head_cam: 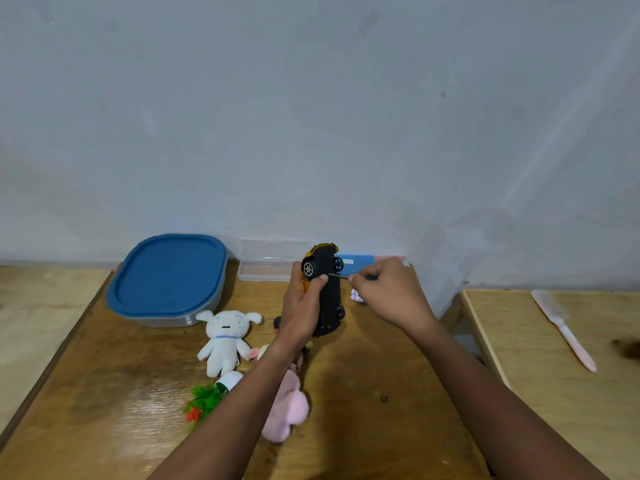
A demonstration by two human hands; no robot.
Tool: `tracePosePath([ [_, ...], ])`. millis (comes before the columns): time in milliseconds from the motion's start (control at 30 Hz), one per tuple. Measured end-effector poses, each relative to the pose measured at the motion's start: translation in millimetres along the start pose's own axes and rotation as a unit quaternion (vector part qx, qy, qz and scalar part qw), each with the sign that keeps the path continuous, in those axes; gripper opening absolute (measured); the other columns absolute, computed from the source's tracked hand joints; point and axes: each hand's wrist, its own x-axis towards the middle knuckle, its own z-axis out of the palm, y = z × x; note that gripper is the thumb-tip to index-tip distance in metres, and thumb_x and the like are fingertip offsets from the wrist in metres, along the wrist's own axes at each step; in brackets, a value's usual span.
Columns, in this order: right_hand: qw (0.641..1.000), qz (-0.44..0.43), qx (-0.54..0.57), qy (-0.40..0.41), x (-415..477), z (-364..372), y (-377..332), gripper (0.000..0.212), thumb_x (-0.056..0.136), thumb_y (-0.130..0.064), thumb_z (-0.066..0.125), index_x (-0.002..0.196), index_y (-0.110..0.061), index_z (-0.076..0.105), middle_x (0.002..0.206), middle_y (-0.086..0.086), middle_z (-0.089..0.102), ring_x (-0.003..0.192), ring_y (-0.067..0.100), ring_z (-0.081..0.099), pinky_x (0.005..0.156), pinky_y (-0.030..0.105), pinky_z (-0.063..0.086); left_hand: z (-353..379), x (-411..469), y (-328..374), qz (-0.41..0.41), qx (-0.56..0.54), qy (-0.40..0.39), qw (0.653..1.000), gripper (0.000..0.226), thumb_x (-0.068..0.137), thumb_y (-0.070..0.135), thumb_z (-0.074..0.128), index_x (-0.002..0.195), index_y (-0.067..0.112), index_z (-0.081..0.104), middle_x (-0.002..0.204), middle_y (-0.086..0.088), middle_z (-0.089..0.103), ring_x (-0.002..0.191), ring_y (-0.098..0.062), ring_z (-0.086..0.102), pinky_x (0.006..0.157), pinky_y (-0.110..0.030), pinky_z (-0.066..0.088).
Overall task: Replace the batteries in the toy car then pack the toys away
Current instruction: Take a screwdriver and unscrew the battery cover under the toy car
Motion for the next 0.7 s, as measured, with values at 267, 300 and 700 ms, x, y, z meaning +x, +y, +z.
tracePosePath([
  [267, 0.996, -0.071, -0.045, 0.018, 3, -8, -1, 0.045, 0.100, -0.029, 0.050, 0.067, -0.004, 0.066, 0.053, 0.007, 0.056, 0.050, 0.019, 0.050, 0.056, 0.030, 0.037, -4, -4, 1, 0.010, 0.039, -0.009, 0.999, 0.018, 0.102, 0.026, 0.052, 0.118, 0.032, 0.052, 0.100, -0.009, 0.067, 0.083, -0.021, 0.071, 0.070, -0.043, 0.060],
  [300, 0.994, -0.084, -0.058, 0.025, 4, -9, -2, 0.036, 0.100, -0.029, 0.052, 0.078, -0.008, 0.072, 0.060, 0.001, 0.061, 0.053, 0.014, 0.051, 0.058, 0.027, 0.037, -4, -4, 2, 0.009, 0.036, -0.014, 0.999, 0.018, 0.102, 0.027, 0.052, 0.119, 0.031, 0.052, 0.101, -0.010, 0.067, 0.086, -0.023, 0.071, 0.072, -0.045, 0.060],
  [700, 0.986, -0.133, -0.086, 0.057, 0, -9, -10, 0.035, 0.090, -0.048, 0.062, 0.121, -0.031, 0.065, 0.102, -0.005, 0.069, 0.102, 0.017, 0.061, 0.085, 0.034, 0.051, 0, -1, -2, -0.052, -0.083, 0.006, 0.995, 0.037, 0.085, 0.039, 0.059, 0.118, 0.023, 0.058, 0.109, -0.022, 0.064, 0.089, -0.032, 0.066, 0.076, -0.056, 0.055],
])
